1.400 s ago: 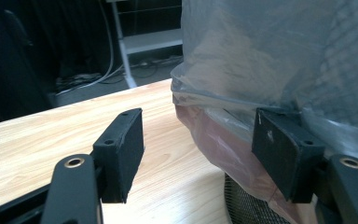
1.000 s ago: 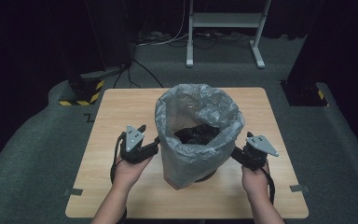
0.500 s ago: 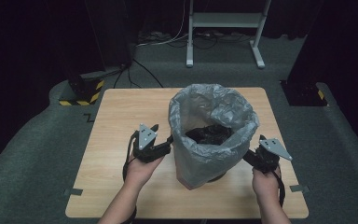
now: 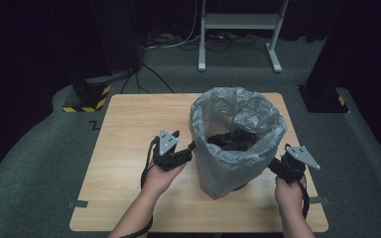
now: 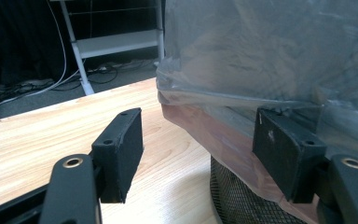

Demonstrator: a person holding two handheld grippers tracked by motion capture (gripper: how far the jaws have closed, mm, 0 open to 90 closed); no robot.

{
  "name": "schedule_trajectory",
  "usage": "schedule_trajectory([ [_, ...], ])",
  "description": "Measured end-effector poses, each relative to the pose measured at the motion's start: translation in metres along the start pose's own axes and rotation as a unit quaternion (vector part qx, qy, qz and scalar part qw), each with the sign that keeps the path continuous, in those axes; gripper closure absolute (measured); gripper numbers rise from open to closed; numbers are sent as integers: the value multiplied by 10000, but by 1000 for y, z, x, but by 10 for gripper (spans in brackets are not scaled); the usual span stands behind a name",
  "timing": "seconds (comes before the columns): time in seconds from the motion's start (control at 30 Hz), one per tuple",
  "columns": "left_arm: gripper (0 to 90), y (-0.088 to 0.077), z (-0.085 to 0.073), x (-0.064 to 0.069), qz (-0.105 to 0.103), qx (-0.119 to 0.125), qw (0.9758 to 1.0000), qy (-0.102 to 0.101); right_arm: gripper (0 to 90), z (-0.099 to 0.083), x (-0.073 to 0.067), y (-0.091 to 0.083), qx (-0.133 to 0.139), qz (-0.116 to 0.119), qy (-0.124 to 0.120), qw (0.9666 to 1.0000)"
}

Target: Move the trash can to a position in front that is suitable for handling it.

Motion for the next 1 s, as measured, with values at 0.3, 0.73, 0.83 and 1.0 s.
schedule_trajectory([
  [0.3,187,-6,-4,-9,-206,-10,9998,-52,226,2,2,-4,49,-30,-157,9999],
  [0.73,175,-19,-8,-20,-194,-104,9997,-93,210,6,8,-16,-1,317,-177,9993],
  [0.83,175,-20,-10,-23,-194,-128,9995,-216,183,8,7,-18,50,345,-255,9991],
  [1.0,176,-28,-10,-32,2,9,9994,-352,158,16,12,-26,287,73,-60,9995],
])
Point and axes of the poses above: each handheld gripper's, and its own axes: y roughly forward along the jaws, z roughly out of its top, x roughly to its right, the point moved 3 cm from there along y, roughly forward along the jaws, and after that the axes turned 1 degree about y, right-handed, at the moved point
